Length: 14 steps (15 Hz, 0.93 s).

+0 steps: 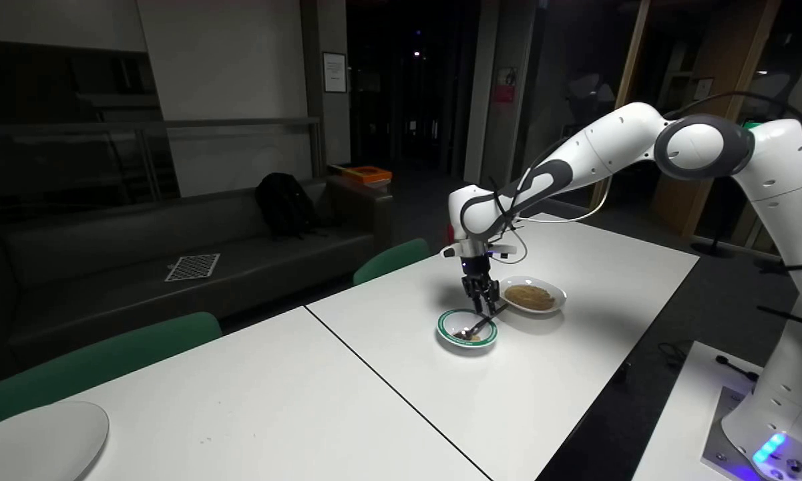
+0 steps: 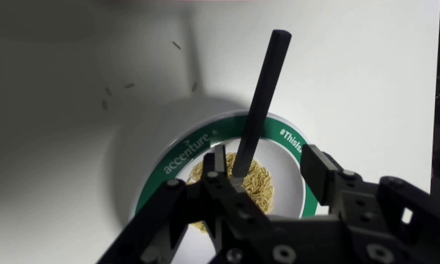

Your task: Scoop some contents from the white plate using the spoon and put it in the bowl.

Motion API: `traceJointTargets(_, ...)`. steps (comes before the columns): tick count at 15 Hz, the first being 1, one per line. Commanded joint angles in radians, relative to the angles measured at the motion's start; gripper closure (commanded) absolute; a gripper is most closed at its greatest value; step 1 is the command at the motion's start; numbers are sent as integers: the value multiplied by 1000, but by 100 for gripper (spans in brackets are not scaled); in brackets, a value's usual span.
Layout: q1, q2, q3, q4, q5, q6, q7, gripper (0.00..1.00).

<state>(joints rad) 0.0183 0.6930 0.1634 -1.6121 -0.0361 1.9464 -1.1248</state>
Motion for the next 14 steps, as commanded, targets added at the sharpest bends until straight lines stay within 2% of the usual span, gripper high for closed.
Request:
traceJointTargets(1, -18, -40, 5, -37, 17, 15, 1, 9)
traceJointTargets(3, -20, -41, 5, -34, 20, 10, 4, 0)
traceJointTargets(8, -32, -74, 15, -33, 61, 6, 13, 0)
traceJointTargets(14, -78, -211, 19, -56, 236, 3, 18, 0)
